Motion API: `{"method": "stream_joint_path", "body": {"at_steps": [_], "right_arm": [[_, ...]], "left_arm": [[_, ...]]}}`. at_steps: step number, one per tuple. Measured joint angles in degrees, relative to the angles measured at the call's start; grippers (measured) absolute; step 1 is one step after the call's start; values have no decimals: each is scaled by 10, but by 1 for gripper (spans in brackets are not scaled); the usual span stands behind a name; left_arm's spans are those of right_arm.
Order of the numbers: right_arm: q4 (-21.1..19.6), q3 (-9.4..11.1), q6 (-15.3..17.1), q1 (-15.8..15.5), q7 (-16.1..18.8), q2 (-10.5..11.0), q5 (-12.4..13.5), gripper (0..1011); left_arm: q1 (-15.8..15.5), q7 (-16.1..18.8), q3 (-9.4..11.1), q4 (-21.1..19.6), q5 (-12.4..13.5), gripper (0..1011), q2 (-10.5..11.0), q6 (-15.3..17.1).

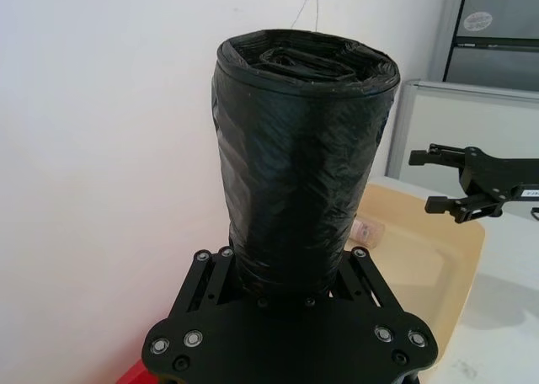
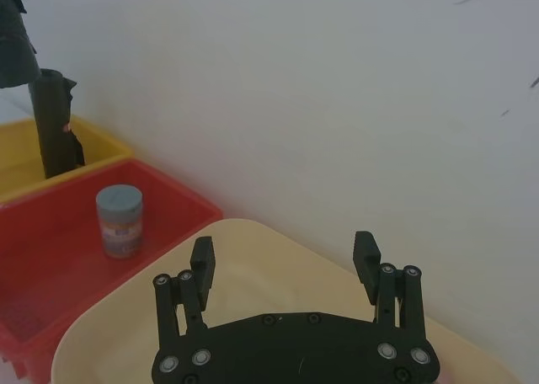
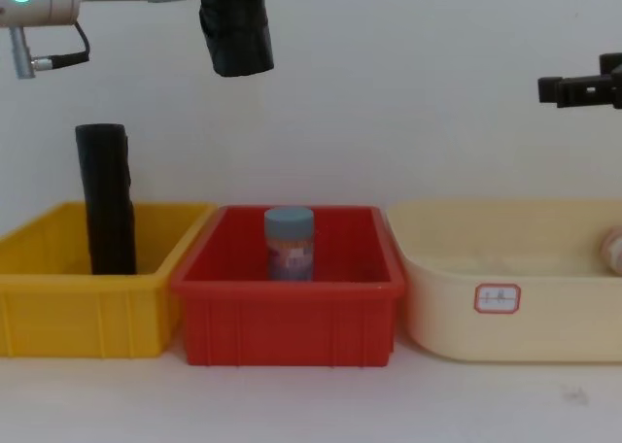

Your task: Pick up the garbage bag with the one hand and transfer it to the other hand.

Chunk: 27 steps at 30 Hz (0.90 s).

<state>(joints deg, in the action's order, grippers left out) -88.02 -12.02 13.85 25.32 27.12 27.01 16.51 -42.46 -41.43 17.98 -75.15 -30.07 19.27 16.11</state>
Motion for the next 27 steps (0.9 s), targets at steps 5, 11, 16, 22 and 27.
{"method": "stream_joint_path", "body": {"at_steps": [5, 11, 16, 22, 27], "right_arm": [[2, -5, -3, 4, 2, -1, 1, 1001], [11, -14, -16, 13, 23, -1, 10, 1001], [19, -20, -28, 20, 46, -1, 20, 1001], [34, -32, -48, 35, 88, -2, 41, 1001], [46, -39, -61, 45, 120, -4, 56, 1001]], "left_arm": [[-1, -12, 2, 3, -8, 421, 2, -6], [2, -24, 4, 5, -16, 421, 3, -12], [5, -34, 6, 9, -23, 421, 4, -17], [7, -42, 8, 12, -28, 421, 5, -21], [8, -45, 9, 13, -31, 421, 5, -23]]}}
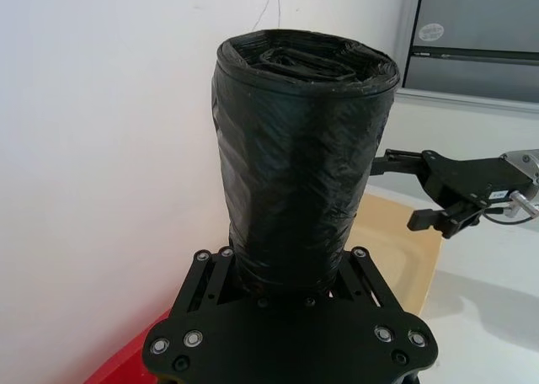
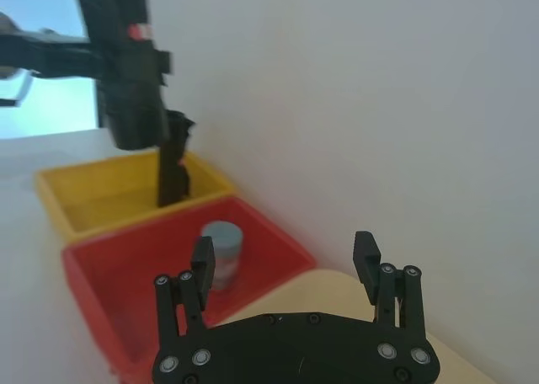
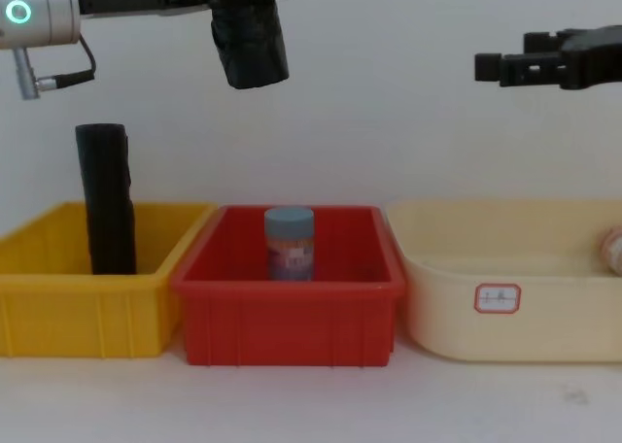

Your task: Pick up the garbage bag with the one hand and transfer it to the other hand.

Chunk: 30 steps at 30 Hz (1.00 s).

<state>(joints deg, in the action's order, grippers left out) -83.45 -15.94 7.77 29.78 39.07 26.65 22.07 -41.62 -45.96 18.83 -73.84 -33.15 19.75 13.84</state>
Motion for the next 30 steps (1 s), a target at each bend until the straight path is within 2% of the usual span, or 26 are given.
{"method": "stream_joint_path", "body": {"at_steps": [6, 14, 22, 30], "right_arm": [[18, -11, -16, 14, 38, -1, 16, 1001], [26, -21, -23, 24, 44, -8, 20, 1001], [42, -37, -25, 43, 39, -24, 19, 1001], [77, -57, -31, 75, 68, -45, 28, 1001]], "left_arm": [[1, -2, 1, 1, -2, 421, 0, -1], [-7, -7, 6, 8, -3, 421, -1, -7], [-31, -28, 19, 40, -4, 421, -9, -19], [-62, -53, 36, 86, -3, 421, -19, -30]]}}
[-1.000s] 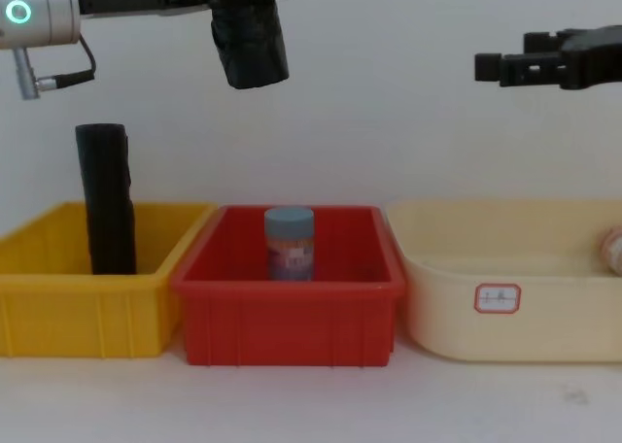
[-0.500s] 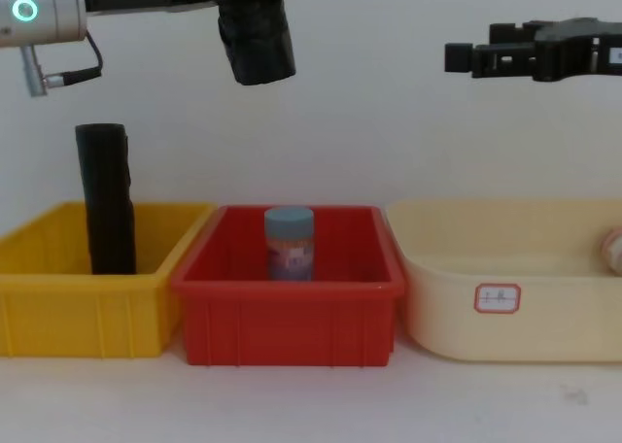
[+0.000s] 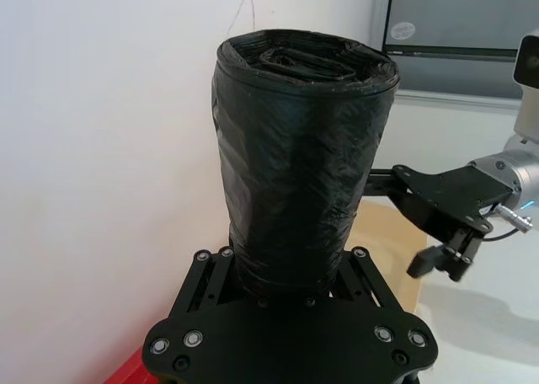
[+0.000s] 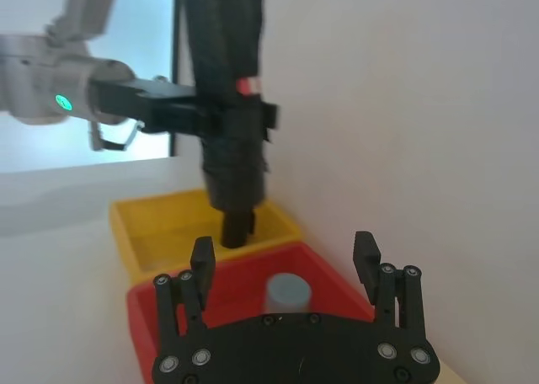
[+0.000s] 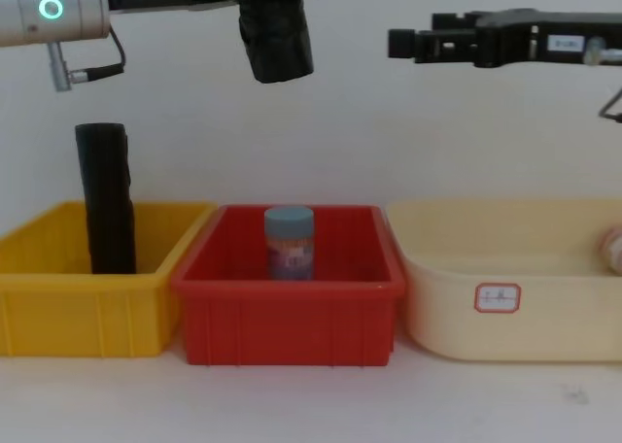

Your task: Pick up the garbage bag with the one hand and transfer it to the other hand.

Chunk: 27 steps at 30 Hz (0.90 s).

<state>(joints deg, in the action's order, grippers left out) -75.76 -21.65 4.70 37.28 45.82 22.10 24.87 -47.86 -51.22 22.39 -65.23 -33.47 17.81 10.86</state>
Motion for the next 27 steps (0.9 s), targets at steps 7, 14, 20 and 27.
{"method": "stream_joint_path", "body": {"at_steps": [7, 14, 20, 27], "right_arm": [[35, -17, -3, 33, 39, -20, 15, 1001], [61, -31, -2, 59, 70, -36, 30, 1001], [83, -44, 6, 81, 86, -47, 37, 1001], [102, -55, 18, 98, 94, -56, 41, 1001]], "left_arm": [[-22, -17, 14, 33, 3, 421, -8, -8], [-35, -31, 24, 53, 3, 421, -14, -13], [-42, -43, 33, 62, 2, 421, -15, -17], [-45, -51, 39, 64, 0, 421, -14, -20]]}}
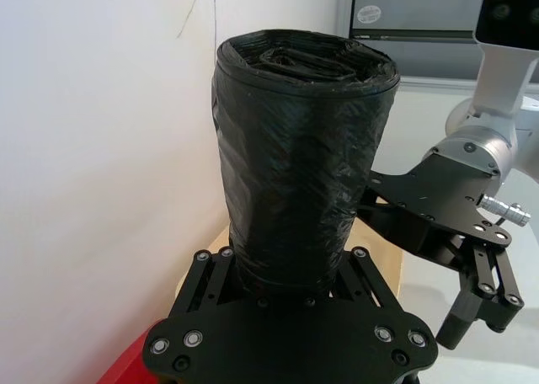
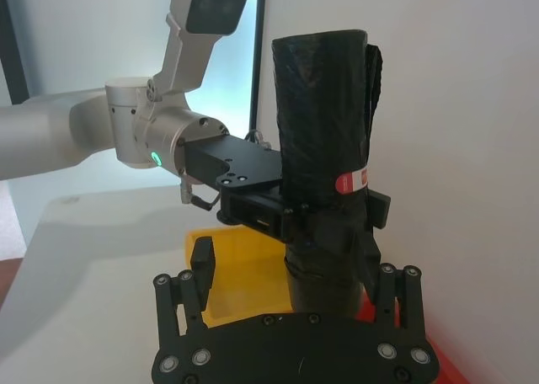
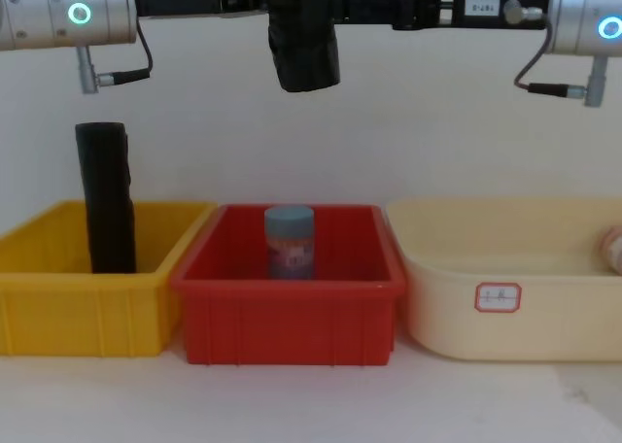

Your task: Pick up the garbage bag with the one hand and transfer it to the other hand.

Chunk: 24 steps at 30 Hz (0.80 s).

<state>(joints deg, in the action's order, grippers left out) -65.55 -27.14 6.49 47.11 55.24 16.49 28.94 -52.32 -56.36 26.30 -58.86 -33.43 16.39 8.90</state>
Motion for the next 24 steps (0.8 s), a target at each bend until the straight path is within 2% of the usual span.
{"method": "stream_joint_path", "body": {"at_steps": [11, 24], "right_arm": [[14, -7, 9, 14, 2, -4, 6, 1001], [18, -8, 13, 21, -2, 1, 15, 1001]], "left_arm": [[4, -1, 7, -9, -3, 421, 9, 0], [10, 3, 17, -17, -4, 421, 17, 4]]}}
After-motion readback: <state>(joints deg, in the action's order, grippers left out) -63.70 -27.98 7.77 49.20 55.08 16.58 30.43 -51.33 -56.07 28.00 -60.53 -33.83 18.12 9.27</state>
